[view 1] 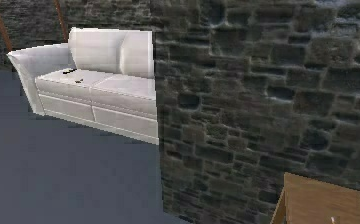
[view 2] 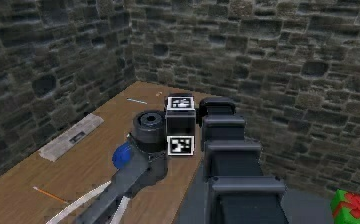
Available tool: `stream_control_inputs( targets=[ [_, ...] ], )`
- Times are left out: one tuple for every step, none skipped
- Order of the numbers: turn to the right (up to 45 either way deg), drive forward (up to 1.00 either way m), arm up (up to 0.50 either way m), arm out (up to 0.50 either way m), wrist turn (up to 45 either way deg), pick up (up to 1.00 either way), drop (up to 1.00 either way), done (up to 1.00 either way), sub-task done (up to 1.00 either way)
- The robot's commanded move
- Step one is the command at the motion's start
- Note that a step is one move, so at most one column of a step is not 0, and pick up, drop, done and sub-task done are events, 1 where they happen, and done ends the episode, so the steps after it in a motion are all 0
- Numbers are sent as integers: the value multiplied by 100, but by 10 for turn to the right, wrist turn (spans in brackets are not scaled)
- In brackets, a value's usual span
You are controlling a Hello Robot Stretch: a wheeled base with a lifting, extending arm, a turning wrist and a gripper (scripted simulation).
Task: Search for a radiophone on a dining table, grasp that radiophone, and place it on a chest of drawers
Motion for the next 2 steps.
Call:
stream_control_inputs(
  targets=[
    [0, 0, 0, -10, 0, 0, 0, 0, 0],
    [-450, 0, 0, 0, 0, 0, 0, 0, 0]
  ],
)
